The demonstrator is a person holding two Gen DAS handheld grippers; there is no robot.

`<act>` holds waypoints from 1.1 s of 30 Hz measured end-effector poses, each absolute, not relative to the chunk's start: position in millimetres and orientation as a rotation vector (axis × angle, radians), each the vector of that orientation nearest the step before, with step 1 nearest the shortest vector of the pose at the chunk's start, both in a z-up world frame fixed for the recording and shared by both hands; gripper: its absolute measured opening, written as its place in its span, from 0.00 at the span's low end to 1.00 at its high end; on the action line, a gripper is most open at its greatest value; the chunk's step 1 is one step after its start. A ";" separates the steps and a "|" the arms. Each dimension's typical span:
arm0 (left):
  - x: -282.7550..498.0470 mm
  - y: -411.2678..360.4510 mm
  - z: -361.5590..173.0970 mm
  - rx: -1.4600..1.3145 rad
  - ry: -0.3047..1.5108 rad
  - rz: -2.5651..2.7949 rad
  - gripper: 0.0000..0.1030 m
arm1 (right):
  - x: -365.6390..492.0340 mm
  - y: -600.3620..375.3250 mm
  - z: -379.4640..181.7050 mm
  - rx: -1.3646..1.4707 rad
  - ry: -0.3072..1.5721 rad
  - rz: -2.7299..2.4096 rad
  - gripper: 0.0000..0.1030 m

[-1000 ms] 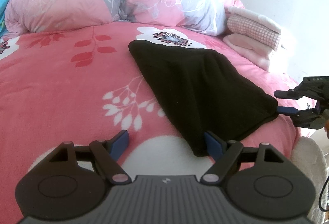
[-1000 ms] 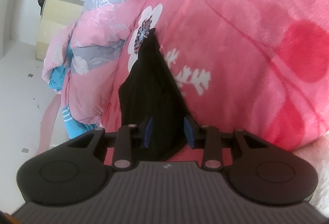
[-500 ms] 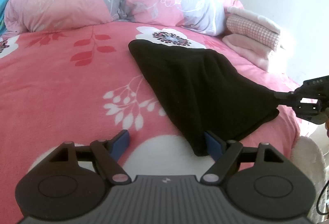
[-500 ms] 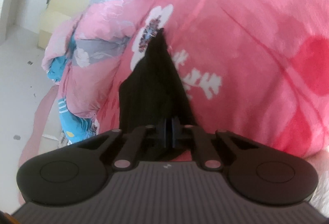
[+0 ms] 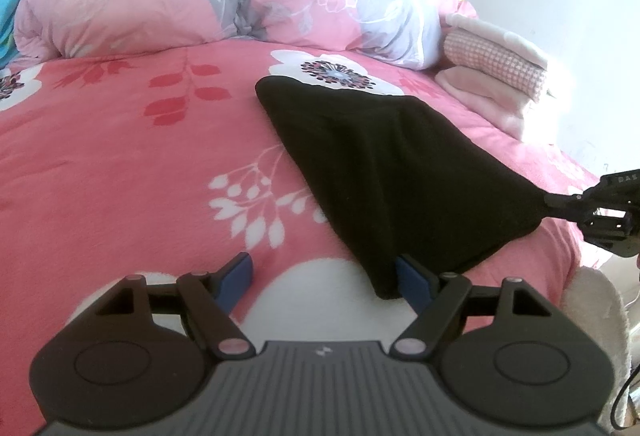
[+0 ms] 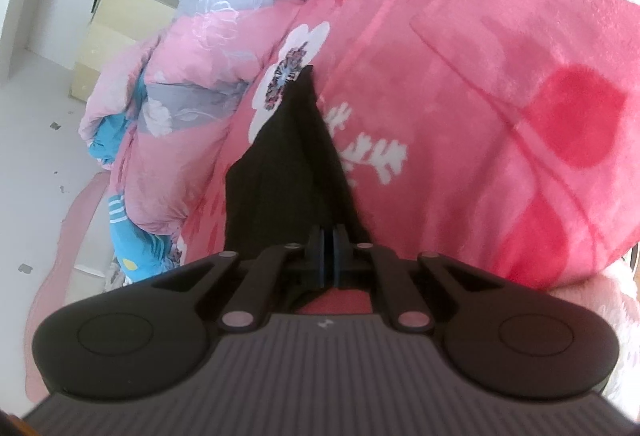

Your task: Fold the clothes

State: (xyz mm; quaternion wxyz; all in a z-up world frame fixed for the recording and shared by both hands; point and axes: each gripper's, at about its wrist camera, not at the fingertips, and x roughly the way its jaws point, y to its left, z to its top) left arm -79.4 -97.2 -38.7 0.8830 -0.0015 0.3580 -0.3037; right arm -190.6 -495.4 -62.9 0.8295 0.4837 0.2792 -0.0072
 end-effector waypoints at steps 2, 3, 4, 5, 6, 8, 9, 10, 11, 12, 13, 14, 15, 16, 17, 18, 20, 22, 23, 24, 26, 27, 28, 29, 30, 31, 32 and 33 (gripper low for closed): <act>-79.0 -97.3 -39.1 -0.004 0.746 -0.632 0.77 | -192.0 -493.1 -60.0 1.009 0.588 -0.015 0.02; -79.0 -97.4 -39.4 -0.004 0.747 -0.632 0.77 | -192.1 -492.3 -59.3 0.998 0.589 -0.017 0.02; -79.1 -97.5 -39.6 -0.003 0.747 -0.632 0.77 | -191.2 -491.9 -60.1 0.981 0.597 -0.027 0.02; -79.3 -97.4 -39.5 0.000 0.746 -0.631 0.77 | -190.0 -491.6 -62.1 0.961 0.609 -0.042 0.02; -79.3 -97.2 -39.5 0.001 0.746 -0.632 0.77 | -189.1 -491.6 -64.5 0.952 0.619 -0.051 0.02; -79.2 -96.8 -40.1 0.001 0.746 -0.632 0.77 | -188.0 -491.9 -68.3 0.945 0.628 -0.058 0.02; -79.2 -97.0 -40.4 0.002 0.747 -0.632 0.77 | -187.6 -492.0 -69.5 0.940 0.631 -0.060 0.02; -79.2 -97.2 -40.8 0.003 0.747 -0.632 0.77 | -187.2 -492.0 -70.6 0.934 0.633 -0.062 0.02; -79.2 -97.7 -41.1 0.006 0.747 -0.631 0.77 | -186.6 -491.7 -71.0 0.924 0.638 -0.064 0.02; -79.5 -98.2 -41.0 0.008 0.746 -0.630 0.77 | -186.0 -491.3 -71.4 0.914 0.642 -0.066 0.02; -79.7 -98.2 -40.7 0.008 0.745 -0.629 0.77 | -185.3 -490.4 -71.4 0.902 0.646 -0.067 0.02; -79.9 -97.8 -40.3 0.007 0.744 -0.630 0.77 | -184.7 -489.0 -70.9 0.887 0.648 -0.069 0.02; -79.9 -97.3 -39.3 0.007 0.740 -0.628 0.77 | -184.3 -487.3 -69.8 0.868 0.650 -0.071 0.02; -79.1 -96.7 -35.8 0.014 0.721 -0.616 0.77 | -183.8 -485.6 -68.6 0.850 0.652 -0.073 0.02; -78.3 -96.2 -32.3 0.021 0.702 -0.604 0.77 | -183.5 -483.9 -67.5 0.832 0.653 -0.075 0.02; -77.5 -95.6 -28.8 0.028 0.683 -0.592 0.77 | -183.1 -482.3 -66.7 0.813 0.655 -0.076 0.02; -76.0 -94.4 -21.8 0.043 0.644 -0.569 0.75 | -182.4 -479.1 -65.1 0.776 0.658 -0.079 0.02; -71.6 -96.8 -14.4 0.056 0.609 -0.561 0.75 | -181.4 -476.4 -64.3 0.744 0.660 -0.080 0.02; -67.7 -100.2 -11.2 0.057 0.600 -0.570 0.75 | -181.6 -475.7 -63.6 0.733 0.658 -0.080 0.02; -64.1 -104.4 -9.7 0.059 0.597 -0.582 0.75 | -182.6 -475.7 -62.4 0.726 0.654 -0.079 0.04; -59.7 -115.5 -11.1 0.076 0.597 -0.606 0.75 | -185.7 -475.8 -58.7 0.703 0.648 -0.084 0.06; -59.6 -117.7 -15.3 0.079 0.608 -0.611 0.75 | -187.7 -475.9 -55.6 0.682 0.648 -0.091 0.08; -59.5 -120.0 -19.5 0.083 0.619 -0.616 0.75 | -190.5 -476.7 -51.6 0.660 0.648 -0.100 0.09; -59.4 -122.2 -23.6 0.087 0.630 -0.622 0.75 | -193.2 -477.9 -47.3 0.639 0.646 -0.109 0.10; -59.3 -124.5 -27.8 0.091 0.641 -0.627 0.75 | -195.7 -480.2 -42.4 0.621 0.640 -0.119 0.10; -59.1 -126.7 -32.0 0.095 0.651 -0.633 0.75 | -196.4 -482.0 -37.1 0.600 0.633 -0.125 0.10; -59.0 -129.0 -36.2 0.098 0.662 -0.638 0.75 | -191.6 -482.0 -30.8 0.571 0.622 -0.115 0.10; -58.9 -131.2 -40.4 0.102 0.673 -0.644 0.75 | -186.7 -481.9 -24.5 0.543 0.612 -0.105 0.10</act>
